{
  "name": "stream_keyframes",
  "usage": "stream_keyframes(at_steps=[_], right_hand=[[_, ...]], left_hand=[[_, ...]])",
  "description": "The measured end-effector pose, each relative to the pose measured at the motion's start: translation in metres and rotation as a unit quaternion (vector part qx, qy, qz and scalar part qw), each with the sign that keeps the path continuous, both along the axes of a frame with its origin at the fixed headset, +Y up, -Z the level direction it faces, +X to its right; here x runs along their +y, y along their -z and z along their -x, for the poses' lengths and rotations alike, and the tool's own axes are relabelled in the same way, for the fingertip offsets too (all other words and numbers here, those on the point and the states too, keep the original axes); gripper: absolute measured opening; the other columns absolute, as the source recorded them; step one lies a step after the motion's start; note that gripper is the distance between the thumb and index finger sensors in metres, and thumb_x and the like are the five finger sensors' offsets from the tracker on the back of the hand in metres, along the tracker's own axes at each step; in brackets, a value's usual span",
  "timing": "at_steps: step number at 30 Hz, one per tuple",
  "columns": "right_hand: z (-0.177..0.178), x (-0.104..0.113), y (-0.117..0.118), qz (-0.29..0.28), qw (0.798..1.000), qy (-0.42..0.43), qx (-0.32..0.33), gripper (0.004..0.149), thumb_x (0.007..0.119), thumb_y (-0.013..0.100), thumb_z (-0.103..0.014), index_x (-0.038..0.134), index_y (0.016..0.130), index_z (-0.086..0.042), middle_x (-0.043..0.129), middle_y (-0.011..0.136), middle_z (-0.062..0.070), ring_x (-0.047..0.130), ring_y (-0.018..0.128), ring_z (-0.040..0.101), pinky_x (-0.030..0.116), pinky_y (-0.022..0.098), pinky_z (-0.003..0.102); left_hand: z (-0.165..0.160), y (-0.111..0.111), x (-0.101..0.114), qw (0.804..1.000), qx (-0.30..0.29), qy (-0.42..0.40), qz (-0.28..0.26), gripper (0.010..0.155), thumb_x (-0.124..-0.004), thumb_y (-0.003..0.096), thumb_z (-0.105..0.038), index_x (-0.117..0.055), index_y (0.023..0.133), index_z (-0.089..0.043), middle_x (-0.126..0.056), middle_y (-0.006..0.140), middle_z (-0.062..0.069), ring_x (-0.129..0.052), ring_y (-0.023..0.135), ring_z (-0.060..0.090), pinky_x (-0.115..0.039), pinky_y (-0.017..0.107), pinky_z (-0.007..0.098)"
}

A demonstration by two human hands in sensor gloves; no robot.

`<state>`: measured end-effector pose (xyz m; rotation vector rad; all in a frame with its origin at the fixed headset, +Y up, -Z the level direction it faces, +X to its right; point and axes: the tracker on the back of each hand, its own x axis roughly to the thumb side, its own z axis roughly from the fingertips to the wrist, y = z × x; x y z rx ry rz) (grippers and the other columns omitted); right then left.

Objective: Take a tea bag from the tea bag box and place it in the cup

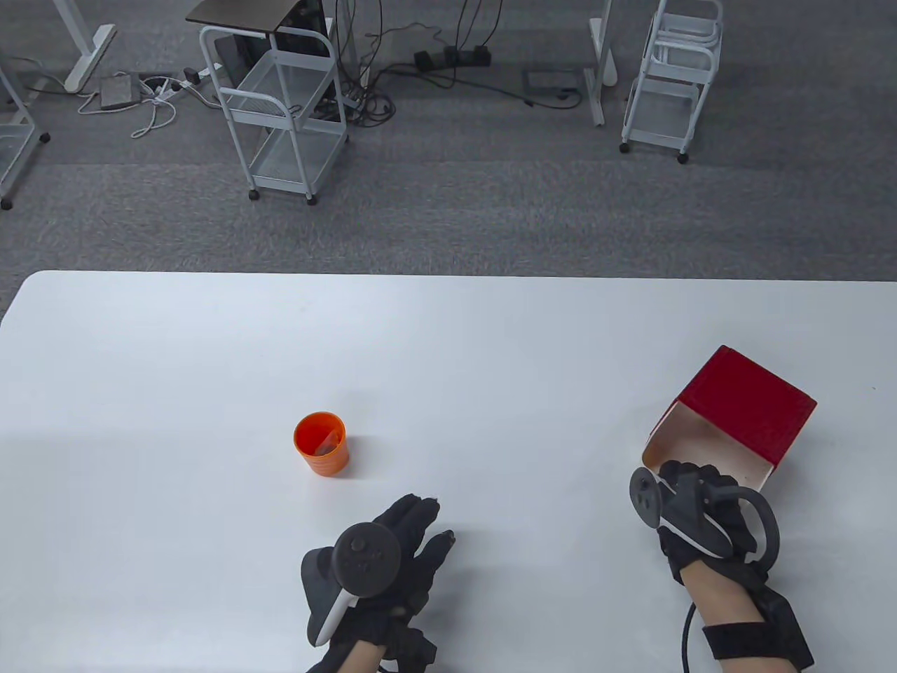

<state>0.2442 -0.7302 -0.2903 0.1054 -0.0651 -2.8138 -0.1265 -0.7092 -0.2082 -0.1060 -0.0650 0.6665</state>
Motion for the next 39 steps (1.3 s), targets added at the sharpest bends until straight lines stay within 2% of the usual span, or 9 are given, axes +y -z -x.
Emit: stream_keyframes(at_steps=[30, 36, 39], right_hand=[[-0.023, 0.003, 0.029, 0.002, 0.999, 0.015, -0.047, 0.048, 0.075, 0.048, -0.033, 0.072, 0.092, -0.014, 0.082, 0.089, 0.016, 0.083, 0.075, 0.043, 0.067, 0.062, 0.055], [-0.022, 0.008, 0.025, 0.003, 0.999, 0.003, -0.044, 0.05, 0.076, 0.048, -0.035, 0.07, 0.094, -0.015, 0.081, 0.091, 0.016, 0.082, 0.076, 0.043, 0.067, 0.063, 0.056], [-0.023, 0.018, 0.018, -0.012, 0.999, 0.023, -0.036, 0.052, 0.076, 0.048, -0.038, 0.069, 0.095, -0.016, 0.079, 0.093, 0.016, 0.081, 0.078, 0.044, 0.066, 0.063, 0.056]], left_hand=[[0.0, 0.001, 0.0, 1.0, 0.002, 0.014, 0.003, 0.06, -0.074, 0.0482, -0.055, -0.074, 0.103, -0.031, -0.071, 0.117, 0.006, -0.074, 0.103, 0.033, -0.068, 0.075, 0.045], [0.0, 0.001, 0.0, 1.0, 0.002, 0.014, 0.003, 0.06, -0.074, 0.0483, -0.055, -0.073, 0.104, -0.031, -0.071, 0.117, 0.006, -0.073, 0.103, 0.033, -0.068, 0.075, 0.045], [0.0, 0.001, 0.001, 1.0, 0.001, 0.011, 0.006, 0.061, -0.074, 0.0483, -0.056, -0.073, 0.104, -0.031, -0.07, 0.117, 0.006, -0.073, 0.103, 0.033, -0.068, 0.075, 0.045]])
